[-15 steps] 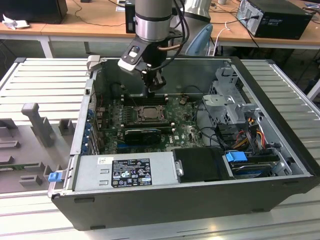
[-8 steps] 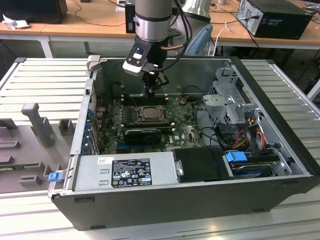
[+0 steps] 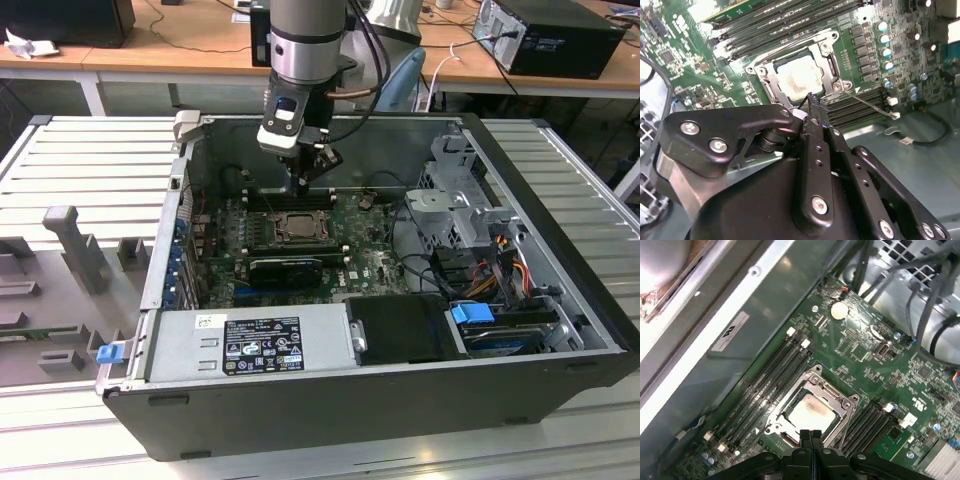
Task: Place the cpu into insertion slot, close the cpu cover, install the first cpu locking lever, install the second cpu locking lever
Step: 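Install the first cpu locking lever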
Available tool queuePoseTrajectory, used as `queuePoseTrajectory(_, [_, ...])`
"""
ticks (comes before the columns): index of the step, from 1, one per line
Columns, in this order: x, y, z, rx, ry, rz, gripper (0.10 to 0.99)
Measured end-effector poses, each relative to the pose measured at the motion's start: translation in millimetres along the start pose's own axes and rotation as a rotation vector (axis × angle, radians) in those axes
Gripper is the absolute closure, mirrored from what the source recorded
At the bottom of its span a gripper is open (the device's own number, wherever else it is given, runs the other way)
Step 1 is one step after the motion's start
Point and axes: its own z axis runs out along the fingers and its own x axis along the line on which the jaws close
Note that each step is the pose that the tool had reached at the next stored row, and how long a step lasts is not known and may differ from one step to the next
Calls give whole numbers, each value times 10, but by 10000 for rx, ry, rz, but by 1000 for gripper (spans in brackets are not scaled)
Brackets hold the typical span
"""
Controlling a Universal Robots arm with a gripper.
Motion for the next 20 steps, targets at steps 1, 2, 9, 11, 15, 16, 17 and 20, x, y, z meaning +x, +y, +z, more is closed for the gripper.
queuePoseTrajectory(1, [0,0,0,1,2,-164,980])
queuePoseTrajectory(2, [0,0,1,1,3,-299,980])
queuePoseTrajectory(9, [2,-2,2,13,16,-1710,980])
queuePoseTrajectory(11, [2,-3,2,17,20,-2153,980])
queuePoseTrajectory(15, [3,-3,3,21,26,-2788,980])
queuePoseTrajectory(16, [3,-3,3,22,28,-2928,980])
queuePoseTrajectory(17, [3,-4,3,24,29,-3074,980])
queuePoseTrajectory(20, [3,-4,3,28,33,-3573,980])
